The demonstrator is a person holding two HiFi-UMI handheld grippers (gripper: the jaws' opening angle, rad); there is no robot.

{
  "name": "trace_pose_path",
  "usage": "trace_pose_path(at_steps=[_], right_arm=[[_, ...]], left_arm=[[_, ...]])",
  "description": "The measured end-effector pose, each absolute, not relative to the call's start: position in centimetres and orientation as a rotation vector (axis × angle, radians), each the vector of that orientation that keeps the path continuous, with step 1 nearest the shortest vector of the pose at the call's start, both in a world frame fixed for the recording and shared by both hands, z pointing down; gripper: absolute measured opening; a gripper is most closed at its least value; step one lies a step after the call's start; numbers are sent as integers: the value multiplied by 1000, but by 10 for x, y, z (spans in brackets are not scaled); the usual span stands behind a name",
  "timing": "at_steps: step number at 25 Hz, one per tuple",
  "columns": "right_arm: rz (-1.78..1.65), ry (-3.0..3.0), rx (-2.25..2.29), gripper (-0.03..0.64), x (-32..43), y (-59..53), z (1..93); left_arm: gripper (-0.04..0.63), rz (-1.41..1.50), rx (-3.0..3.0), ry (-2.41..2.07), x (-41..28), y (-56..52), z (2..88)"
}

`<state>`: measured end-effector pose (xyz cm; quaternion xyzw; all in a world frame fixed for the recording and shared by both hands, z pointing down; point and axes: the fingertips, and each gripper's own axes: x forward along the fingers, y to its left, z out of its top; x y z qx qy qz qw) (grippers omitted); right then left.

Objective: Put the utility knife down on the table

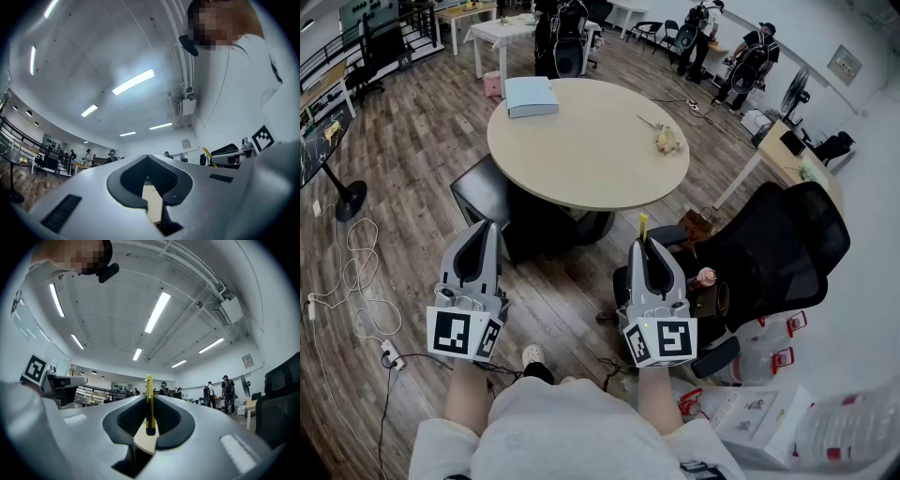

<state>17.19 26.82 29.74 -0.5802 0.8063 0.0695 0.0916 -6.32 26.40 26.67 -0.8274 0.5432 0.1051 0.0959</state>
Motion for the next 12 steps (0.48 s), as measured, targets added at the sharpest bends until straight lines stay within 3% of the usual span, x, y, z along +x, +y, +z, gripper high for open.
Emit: trace_pose_path(at_steps=[12], right_arm=[[171, 2357, -1719, 55, 168, 245, 297]], left_arm=[[8, 331, -2453, 1572, -66, 241, 261]])
